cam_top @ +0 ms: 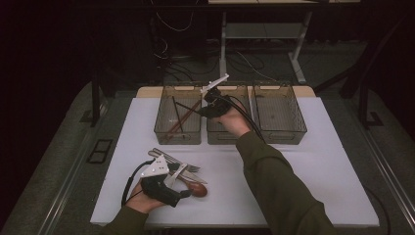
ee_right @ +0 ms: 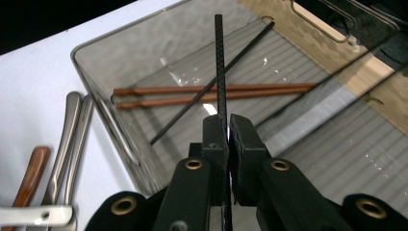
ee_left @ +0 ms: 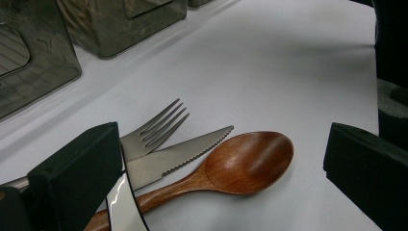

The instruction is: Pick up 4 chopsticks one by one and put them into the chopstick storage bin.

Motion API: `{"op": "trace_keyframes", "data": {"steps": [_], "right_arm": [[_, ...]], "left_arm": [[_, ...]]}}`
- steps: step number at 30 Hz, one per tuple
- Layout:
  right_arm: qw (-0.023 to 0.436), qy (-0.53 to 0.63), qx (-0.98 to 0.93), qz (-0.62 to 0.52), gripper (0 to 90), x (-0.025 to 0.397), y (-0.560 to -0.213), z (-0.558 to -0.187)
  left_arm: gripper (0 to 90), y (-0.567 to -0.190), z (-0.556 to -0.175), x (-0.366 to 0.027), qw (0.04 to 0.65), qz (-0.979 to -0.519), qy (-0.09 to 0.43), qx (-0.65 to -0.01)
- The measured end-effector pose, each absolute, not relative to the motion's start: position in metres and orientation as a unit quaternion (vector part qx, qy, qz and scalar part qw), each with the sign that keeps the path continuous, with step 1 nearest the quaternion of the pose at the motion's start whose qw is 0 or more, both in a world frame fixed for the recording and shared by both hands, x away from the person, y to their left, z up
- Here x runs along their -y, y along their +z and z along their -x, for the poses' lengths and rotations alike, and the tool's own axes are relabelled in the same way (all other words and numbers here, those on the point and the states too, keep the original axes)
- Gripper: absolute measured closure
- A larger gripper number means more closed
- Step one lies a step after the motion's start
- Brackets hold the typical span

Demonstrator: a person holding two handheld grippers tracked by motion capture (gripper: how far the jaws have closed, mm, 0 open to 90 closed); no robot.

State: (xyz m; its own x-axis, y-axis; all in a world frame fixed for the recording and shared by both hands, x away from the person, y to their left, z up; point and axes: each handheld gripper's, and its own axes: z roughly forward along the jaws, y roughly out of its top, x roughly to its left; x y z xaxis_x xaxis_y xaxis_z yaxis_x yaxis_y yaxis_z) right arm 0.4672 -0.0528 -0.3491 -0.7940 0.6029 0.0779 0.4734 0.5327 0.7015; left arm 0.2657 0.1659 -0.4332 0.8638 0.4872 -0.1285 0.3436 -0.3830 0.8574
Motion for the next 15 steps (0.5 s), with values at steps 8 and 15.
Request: {"op": "trace_keyframes", "data": {"steps": [8, 15], "right_arm": [[0.098, 0.357, -0.874, -0.315, 85.5, 0.027, -0.346, -0.480], [0.100, 0.346, -0.874, -0.326, 85.5, 0.006, -0.351, -0.494]], "left_arm": [[0.0, -0.433, -0.266, -0.166, 0.496, -0.829, 0.073, -0.248], [0.0, -0.432, -0.266, -0.167, 0.499, -0.826, 0.074, -0.250]]}}
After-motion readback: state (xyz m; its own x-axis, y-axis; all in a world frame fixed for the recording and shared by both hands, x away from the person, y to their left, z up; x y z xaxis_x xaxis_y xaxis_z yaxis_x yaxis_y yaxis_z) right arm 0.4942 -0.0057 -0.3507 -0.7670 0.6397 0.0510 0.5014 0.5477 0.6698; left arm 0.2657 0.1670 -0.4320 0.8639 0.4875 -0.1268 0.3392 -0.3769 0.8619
